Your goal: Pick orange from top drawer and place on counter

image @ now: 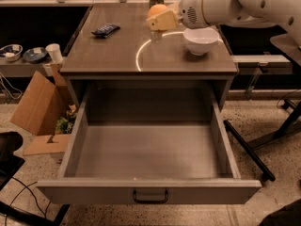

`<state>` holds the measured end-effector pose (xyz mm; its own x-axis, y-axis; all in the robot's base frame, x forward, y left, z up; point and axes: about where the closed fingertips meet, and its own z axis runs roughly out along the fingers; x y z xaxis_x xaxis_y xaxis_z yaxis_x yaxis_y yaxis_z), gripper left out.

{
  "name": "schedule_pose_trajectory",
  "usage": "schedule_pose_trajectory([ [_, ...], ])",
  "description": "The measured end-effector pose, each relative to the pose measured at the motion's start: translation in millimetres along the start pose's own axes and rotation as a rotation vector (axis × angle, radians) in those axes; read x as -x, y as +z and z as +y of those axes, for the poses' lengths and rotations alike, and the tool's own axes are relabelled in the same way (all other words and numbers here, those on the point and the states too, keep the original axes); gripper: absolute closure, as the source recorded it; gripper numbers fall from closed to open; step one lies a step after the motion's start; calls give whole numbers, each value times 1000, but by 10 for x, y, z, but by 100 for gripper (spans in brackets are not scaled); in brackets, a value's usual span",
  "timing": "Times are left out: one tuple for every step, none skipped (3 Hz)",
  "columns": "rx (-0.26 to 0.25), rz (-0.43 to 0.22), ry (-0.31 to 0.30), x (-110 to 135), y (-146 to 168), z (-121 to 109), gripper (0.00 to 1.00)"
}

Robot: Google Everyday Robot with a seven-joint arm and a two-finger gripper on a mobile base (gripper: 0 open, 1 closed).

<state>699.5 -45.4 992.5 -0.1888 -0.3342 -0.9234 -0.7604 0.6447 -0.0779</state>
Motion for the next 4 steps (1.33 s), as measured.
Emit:
schedule_pose_trajectory([
  [0,0,0,0,0,0,100],
  [18,0,17,-53,275,-65,100],
  [35,-5,48,-141,798,-239,100],
  [40,27,85,-351,1278,-348,100],
])
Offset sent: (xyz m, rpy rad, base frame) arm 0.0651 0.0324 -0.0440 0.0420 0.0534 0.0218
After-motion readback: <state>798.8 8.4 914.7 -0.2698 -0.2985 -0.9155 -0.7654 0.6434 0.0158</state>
